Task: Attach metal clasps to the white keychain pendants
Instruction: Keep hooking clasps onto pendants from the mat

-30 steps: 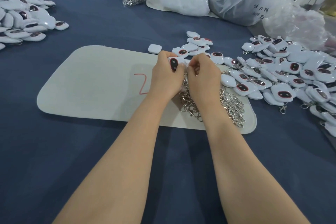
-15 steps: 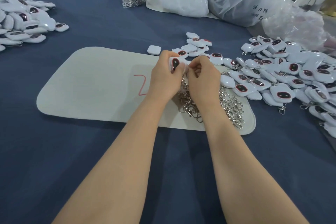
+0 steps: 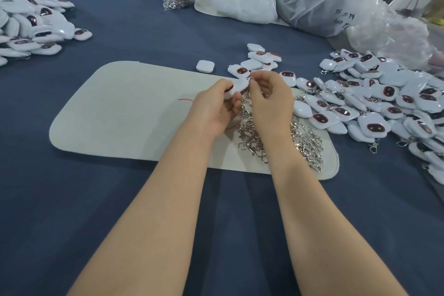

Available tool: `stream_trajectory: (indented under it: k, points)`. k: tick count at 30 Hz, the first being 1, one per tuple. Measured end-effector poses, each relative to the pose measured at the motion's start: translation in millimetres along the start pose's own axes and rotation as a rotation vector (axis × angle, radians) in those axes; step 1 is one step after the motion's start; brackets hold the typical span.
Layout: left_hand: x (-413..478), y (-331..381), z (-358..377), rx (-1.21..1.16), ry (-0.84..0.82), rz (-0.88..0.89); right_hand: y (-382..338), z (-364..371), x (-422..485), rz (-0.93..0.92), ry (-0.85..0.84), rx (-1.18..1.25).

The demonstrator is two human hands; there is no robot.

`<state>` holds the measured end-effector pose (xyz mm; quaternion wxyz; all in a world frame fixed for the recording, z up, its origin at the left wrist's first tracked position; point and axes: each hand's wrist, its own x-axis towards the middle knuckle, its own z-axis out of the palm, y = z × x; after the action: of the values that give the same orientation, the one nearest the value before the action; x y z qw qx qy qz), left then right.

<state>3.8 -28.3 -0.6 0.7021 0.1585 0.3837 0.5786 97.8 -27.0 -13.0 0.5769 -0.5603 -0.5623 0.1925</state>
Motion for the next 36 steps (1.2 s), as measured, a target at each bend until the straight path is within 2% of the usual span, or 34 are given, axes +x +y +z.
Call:
stream_trajectory:
  k: [6, 8, 16, 19, 21, 27, 31, 36]
  points:
    - [1.3, -0.6, -1.6, 0.100, 0.044, -0.006, 3.5, -0.6, -1.9, -0.086, 0.043, -0.106]
    - [2.6, -1.1, -1.2, 0.150, 0.059, 0.078, 4.9, -1.5, -0.5, -0.106, 0.036, -0.162]
    - [0.5, -6.7, -2.8, 0.595, 0.084, 0.547, 6.2, -2.2, -1.1, -0.127, -0.017, -0.282]
    - [0.9, -5.8, -2.2, 0.655, 0.081, 0.603, 4.2, -1.3, -1.2, -0.083, -0.037, -0.207]
    - [3.0, -5.2, -2.1, 0.586, 0.099, 0.563, 2.8, -0.3, -1.3, -0.036, -0.074, -0.120]
    - [9.1, -1.5, -4.8, 0.179, 0.097, 0.170, 3.3, 2.2, -0.2, 0.006, -0.143, -0.064]
    - [6.0, 1.1, -4.2, 0.112, 0.071, 0.103, 3.4, 2.3, 1.1, -0.013, -0.065, -0.049]
    - [6.4, -0.3, -3.3, 0.138, 0.073, 0.110, 2.6, 1.8, 0.2, -0.006, -0.037, -0.009]
